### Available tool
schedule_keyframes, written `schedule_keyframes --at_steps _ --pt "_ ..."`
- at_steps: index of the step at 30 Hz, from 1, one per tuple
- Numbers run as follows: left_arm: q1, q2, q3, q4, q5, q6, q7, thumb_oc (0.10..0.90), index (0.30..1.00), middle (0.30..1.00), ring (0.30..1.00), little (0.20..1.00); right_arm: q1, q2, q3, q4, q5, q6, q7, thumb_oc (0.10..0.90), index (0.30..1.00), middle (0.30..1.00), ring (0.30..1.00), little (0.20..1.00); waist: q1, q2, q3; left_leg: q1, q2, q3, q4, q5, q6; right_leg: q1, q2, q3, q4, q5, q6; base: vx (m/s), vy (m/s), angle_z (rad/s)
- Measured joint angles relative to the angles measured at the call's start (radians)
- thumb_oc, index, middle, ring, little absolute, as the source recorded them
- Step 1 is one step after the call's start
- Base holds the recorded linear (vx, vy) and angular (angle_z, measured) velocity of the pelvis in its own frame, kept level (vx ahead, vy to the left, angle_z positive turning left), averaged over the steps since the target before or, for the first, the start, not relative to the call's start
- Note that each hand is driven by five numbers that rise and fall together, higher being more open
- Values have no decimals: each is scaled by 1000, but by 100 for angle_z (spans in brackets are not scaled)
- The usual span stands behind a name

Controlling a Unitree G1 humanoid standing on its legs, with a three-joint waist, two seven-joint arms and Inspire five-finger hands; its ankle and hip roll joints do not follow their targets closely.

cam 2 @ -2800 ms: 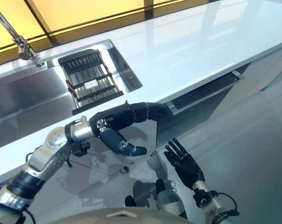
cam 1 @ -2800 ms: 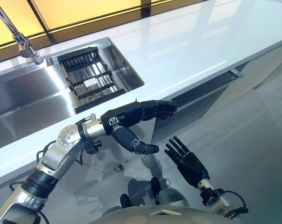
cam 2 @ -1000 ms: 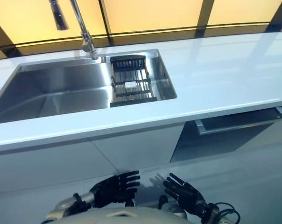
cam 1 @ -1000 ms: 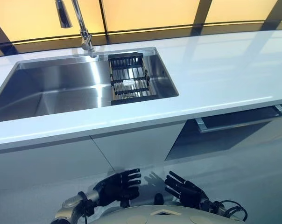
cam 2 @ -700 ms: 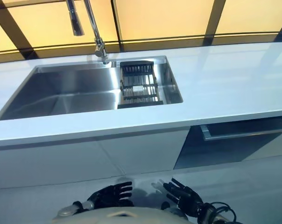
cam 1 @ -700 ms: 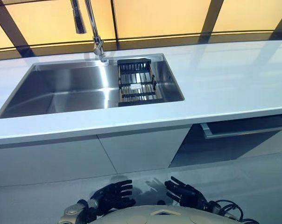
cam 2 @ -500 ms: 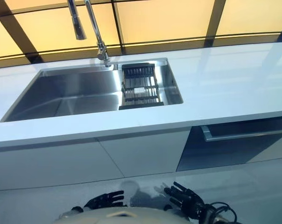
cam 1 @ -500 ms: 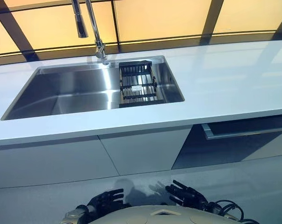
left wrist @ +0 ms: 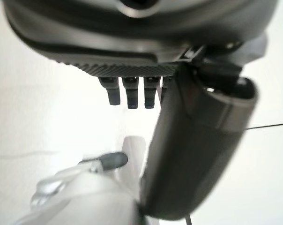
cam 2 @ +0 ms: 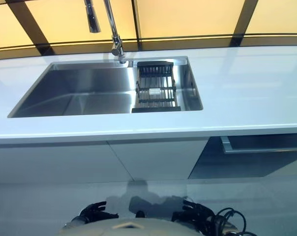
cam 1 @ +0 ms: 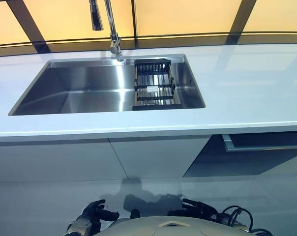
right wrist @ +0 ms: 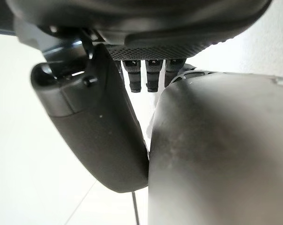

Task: Pick up plates and place into dishwasher.

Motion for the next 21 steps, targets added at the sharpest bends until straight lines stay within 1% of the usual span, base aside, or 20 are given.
schedule_keyframes --at_steps 3,4,5,10,13,15,17,18,19,21 --pt "3 -2 -2 1 55 1 59 800 900 900 900 900 -7 2 1 2 -7 1 -3 800 900 900 900 900 9 -6 14 0 1 -3 0 0 0 1 1 -3 0 -2 -1 -1 -11 3" --pt "4 -1 -8 1 82 1 60 800 900 900 900 900 -11 2 1 2 -8 1 -3 800 900 900 900 900 10 -7 17 -1 1 -4 0 1 2 2 1 -4 0 -3 -1 3 -15 6" --pt "3 3 -39 0 115 0 54 800 900 900 900 900 -12 2 2 3 -9 2 -4 800 900 900 900 900 10 -7 18 -1 0 -6 0 3 4 2 1 -6 0 -4 0 6 -4 6" --pt "-29 37 -123 -11 197 -3 -30 800 900 900 900 900 -14 1 3 0 -18 6 0 800 900 900 900 900 5 -8 30 3 0 -6 0 2 4 8 0 -7 0 -6 0 0 1 1" --pt "-48 52 -154 -11 234 2 -69 800 900 900 900 900 -18 1 9 -2 -18 6 2 800 900 900 900 900 -2 -10 34 3 1 -5 0 1 5 8 1 -6 0 -6 0 3 10 0" --pt "-53 58 -158 -11 242 3 -93 800 900 900 900 900 -20 1 11 -5 -19 6 2 800 900 900 900 900 -11 -10 35 4 1 -4 0 1 5 8 1 -4 0 -6 0 19 11 -1" --pt "-57 62 -157 -12 227 19 -114 800 900 900 900 900 -20 1 11 -7 -20 6 2 800 900 900 900 900 -16 -10 35 6 1 -2 0 0 6 8 1 -2 0 -6 0 50 22 -4" --pt "-59 61 -153 -11 185 48 -117 800 900 900 900 900 -20 2 11 -7 -20 6 2 800 900 900 900 900 -18 -10 35 8 1 -1 0 -1 6 10 1 -1 0 -6 0 50 10 -4" --pt "-55 58 -136 -7 140 70 -116 800 900 900 900 900 -20 2 11 -7 -20 6 2 800 900 900 900 900 -18 -10 35 11 1 0 0 -2 5 12 1 0 0 -6 0 46 -8 -3" --pt "-48 47 -67 0 51 89 -99 800 900 900 900 900 -20 4 10 -6 -20 6 0 800 900 900 900 900 -18 -11 36 14 1 1 0 -3 4 14 1 1 0 -6 0 18 -10 -1"
